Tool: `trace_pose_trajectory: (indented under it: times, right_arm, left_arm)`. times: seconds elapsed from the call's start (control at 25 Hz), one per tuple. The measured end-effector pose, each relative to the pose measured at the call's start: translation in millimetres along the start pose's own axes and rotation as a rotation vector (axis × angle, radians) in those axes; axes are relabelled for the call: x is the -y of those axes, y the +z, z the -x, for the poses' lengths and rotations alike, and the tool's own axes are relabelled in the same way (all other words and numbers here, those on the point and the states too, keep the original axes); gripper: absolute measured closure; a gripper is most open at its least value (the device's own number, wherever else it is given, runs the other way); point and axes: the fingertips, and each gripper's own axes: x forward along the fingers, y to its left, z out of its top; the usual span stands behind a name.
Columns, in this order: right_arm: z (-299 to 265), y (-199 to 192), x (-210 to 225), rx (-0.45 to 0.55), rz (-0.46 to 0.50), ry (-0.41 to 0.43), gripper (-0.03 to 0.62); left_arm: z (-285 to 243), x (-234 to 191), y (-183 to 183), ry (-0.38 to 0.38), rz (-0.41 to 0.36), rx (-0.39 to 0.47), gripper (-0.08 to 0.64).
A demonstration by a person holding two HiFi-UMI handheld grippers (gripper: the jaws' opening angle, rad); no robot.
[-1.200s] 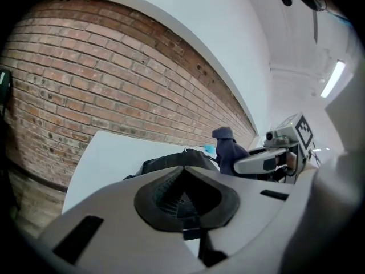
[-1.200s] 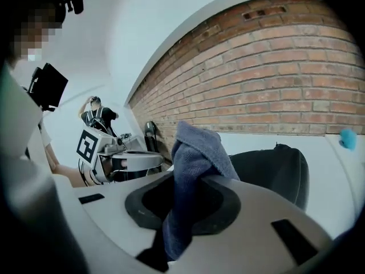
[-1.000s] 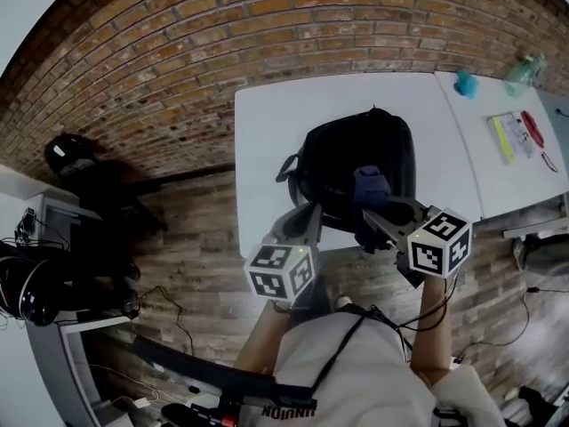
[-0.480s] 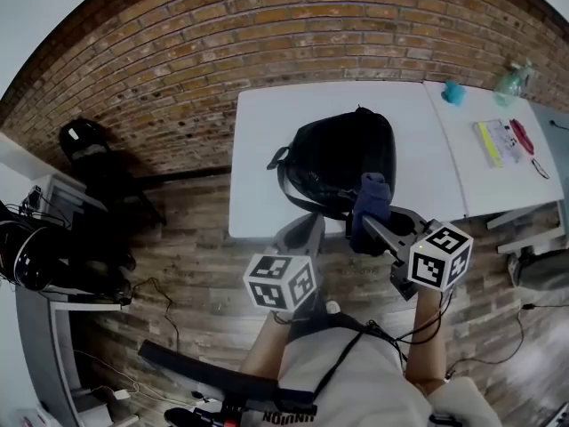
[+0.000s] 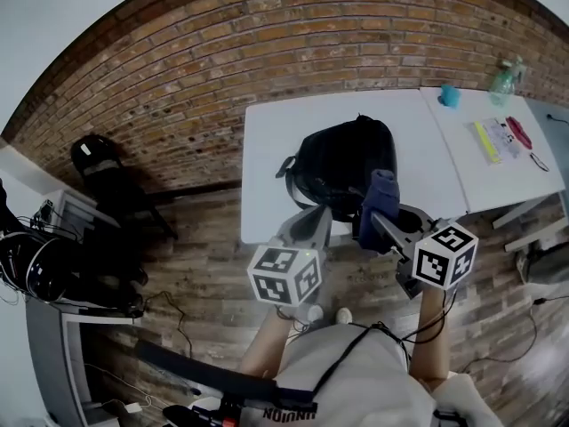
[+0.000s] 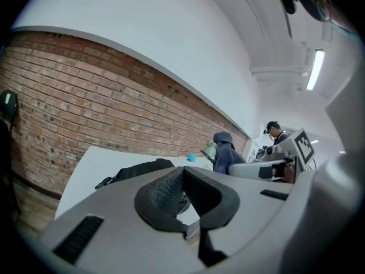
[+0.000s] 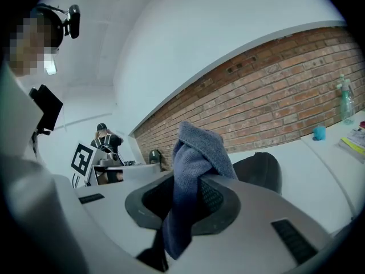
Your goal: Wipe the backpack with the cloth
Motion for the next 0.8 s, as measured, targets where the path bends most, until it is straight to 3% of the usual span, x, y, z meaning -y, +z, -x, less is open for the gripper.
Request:
trace_pose_trajectory:
  times: [0.32, 0.8]
  right_arm:
    - [4.3, 9.2, -5.8, 0.052, -0.020, -0.037, 0.525]
    - [-4.6, 0.9, -11.6, 0.004, 0.023, -0.065, 0.525]
  left_arm:
    - [-1.7, 0.3, 7.8, -0.041, -0.016, -0.003, 0.557]
    - [1.7, -0.5, -4.5, -0.065, 0.008, -0.033, 0.557]
